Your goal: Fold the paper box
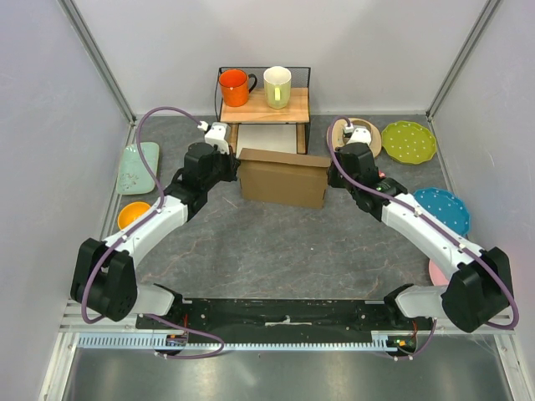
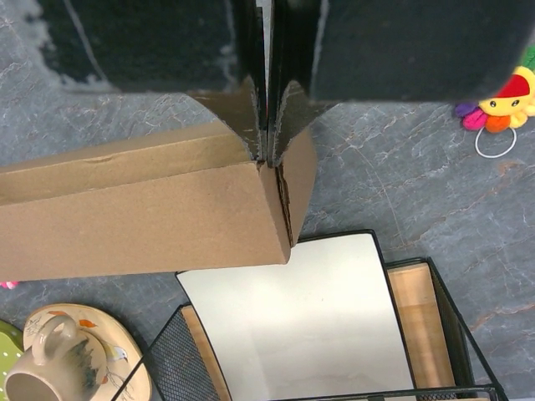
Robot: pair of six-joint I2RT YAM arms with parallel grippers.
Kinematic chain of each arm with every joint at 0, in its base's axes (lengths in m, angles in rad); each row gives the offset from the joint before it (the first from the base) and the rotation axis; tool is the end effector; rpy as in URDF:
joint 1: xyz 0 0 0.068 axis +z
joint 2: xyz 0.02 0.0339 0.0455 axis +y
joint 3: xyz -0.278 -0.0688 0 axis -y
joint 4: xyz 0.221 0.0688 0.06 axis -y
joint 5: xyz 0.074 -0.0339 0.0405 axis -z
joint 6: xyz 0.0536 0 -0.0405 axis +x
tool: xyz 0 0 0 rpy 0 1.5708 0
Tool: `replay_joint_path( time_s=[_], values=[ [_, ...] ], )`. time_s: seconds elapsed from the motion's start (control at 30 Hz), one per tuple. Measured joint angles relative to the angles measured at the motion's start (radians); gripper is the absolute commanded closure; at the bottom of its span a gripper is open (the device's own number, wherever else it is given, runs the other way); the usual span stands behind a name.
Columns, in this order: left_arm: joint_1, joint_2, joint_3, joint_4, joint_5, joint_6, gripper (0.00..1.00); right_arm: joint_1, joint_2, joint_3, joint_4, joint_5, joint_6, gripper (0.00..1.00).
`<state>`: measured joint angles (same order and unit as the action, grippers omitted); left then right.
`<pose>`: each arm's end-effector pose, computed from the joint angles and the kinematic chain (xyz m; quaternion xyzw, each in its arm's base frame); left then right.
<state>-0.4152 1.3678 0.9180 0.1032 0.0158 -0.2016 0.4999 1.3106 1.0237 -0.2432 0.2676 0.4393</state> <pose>0.2825 -0.1254 0.3004 0.0918 0.8133 -0.1806 0.5455 0.2577 0.1246 0.3136 0.0402 0.8615 0.1198 0.4918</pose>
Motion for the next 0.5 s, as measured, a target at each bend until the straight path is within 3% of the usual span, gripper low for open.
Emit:
replay_joint_path(
  time_s=[0.17, 0.5],
  values=[
    [-0.003, 0.008, 0.015, -0.015, -0.007, -0.004, 0.98, -0.001, 0.0, 0.037, -0.084, 0.003, 0.0, 0.68],
    [-0.004, 0.014, 0.034, -0.045, -0.008, -0.008, 0.98, -0.001, 0.023, 0.117, -0.148, 0.03, -0.017, 0.68]
  ],
)
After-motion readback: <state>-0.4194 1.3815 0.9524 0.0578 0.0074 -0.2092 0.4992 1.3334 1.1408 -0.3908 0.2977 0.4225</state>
